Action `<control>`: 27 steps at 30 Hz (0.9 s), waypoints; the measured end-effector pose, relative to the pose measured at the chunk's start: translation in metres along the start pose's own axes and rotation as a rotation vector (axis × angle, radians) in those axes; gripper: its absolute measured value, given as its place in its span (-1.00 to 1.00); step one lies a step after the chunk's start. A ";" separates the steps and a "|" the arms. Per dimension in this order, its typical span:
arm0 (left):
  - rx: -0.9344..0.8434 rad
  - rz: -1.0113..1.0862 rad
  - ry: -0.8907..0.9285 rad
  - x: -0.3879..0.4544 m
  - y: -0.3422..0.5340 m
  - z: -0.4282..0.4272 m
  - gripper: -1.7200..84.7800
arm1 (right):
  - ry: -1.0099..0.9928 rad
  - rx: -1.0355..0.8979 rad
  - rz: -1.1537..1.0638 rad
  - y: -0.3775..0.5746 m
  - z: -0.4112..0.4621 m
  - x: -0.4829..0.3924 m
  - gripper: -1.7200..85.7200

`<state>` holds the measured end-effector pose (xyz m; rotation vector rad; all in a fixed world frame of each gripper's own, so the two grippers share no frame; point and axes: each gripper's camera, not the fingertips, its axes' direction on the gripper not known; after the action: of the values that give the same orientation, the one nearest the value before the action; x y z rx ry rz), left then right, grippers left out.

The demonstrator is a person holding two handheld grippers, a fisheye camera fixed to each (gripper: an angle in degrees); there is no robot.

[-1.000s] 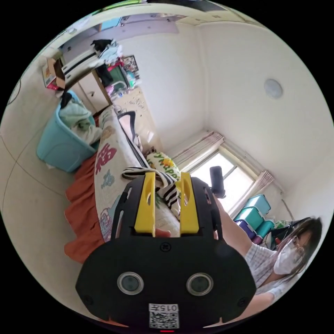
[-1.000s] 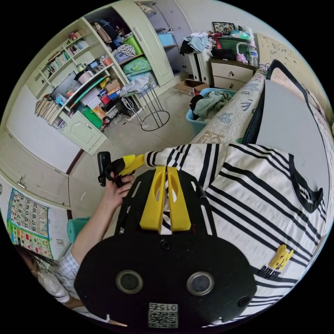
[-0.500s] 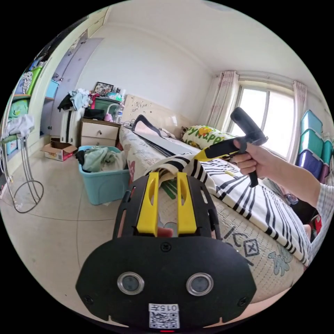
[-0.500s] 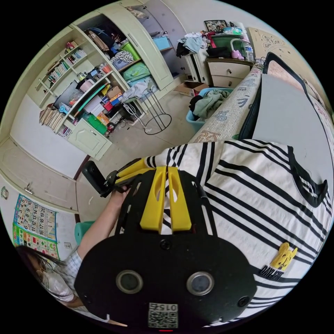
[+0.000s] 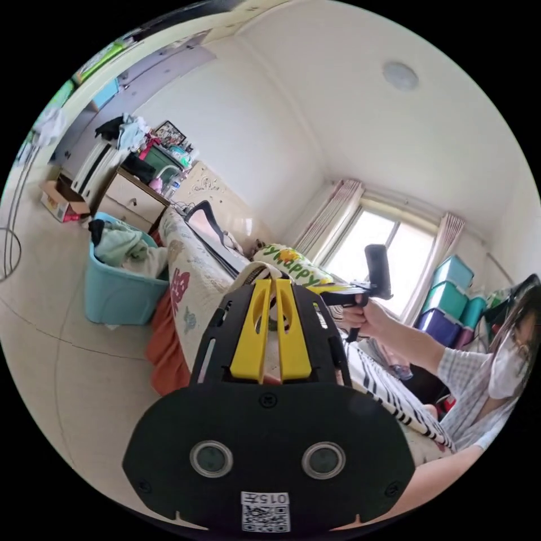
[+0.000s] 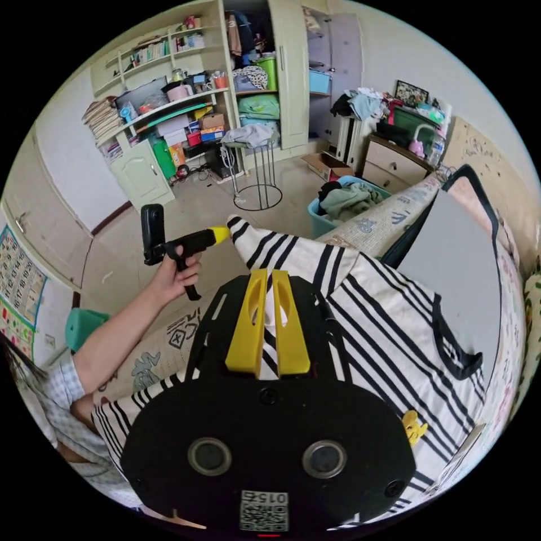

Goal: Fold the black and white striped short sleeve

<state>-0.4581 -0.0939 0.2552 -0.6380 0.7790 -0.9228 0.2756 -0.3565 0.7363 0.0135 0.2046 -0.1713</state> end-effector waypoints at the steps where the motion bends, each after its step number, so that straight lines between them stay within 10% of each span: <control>1: -0.018 -0.024 0.030 -0.006 0.001 0.000 -0.94 | 0.039 -0.021 -0.025 0.001 0.006 -0.008 -0.97; 15: -0.231 0.228 -0.167 0.028 -0.018 0.023 -0.81 | 0.040 -0.098 0.085 0.028 0.051 -0.006 -0.98; 27: -0.209 -0.305 0.330 -0.052 -0.059 -0.002 -0.97 | -0.028 -0.028 -0.222 0.060 0.031 -0.090 -0.90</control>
<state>-0.5056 -0.0762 0.3149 -0.8143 1.1021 -1.2557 0.2053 -0.2828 0.7848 -0.0393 0.1799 -0.3895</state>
